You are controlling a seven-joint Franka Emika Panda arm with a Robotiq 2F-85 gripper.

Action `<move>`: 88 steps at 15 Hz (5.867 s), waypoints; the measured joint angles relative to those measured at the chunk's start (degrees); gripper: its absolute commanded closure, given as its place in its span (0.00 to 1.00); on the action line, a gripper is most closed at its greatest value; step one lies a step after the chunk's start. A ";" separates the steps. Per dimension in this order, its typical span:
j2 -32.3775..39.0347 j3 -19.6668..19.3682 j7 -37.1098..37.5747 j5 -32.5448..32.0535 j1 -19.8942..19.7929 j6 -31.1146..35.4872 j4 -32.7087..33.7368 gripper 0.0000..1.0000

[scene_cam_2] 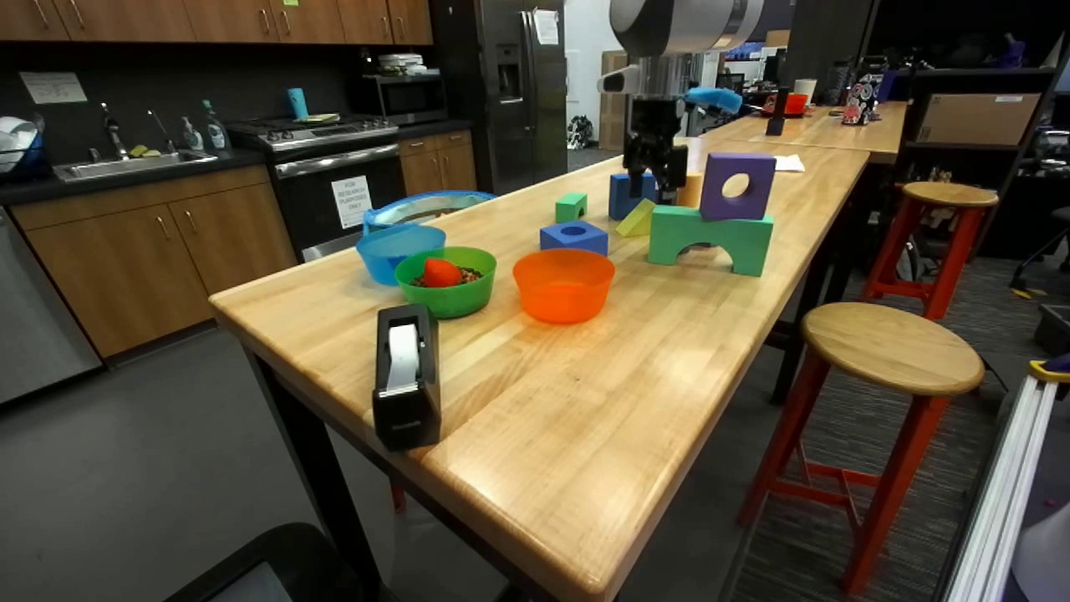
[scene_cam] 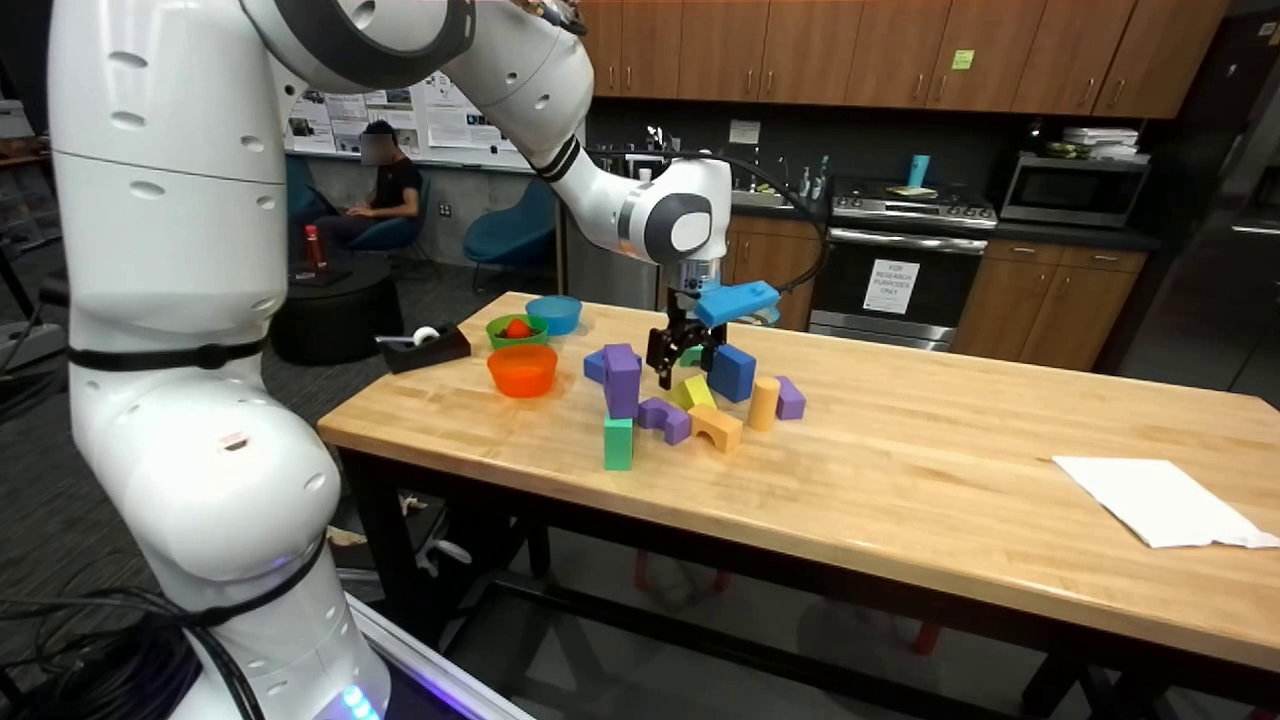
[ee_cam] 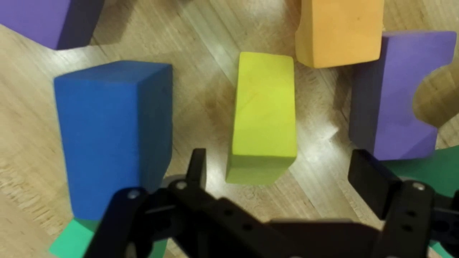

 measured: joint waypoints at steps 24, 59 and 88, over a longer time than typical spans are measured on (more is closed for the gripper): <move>0.78 0.29 1.40 -1.12 -0.61 1.03 2.62 0.85; -28.75 -4.81 19.57 -7.81 -0.04 -11.96 -12.74 0.85; -41.20 -2.06 32.14 -8.18 4.17 -18.24 -21.12 0.85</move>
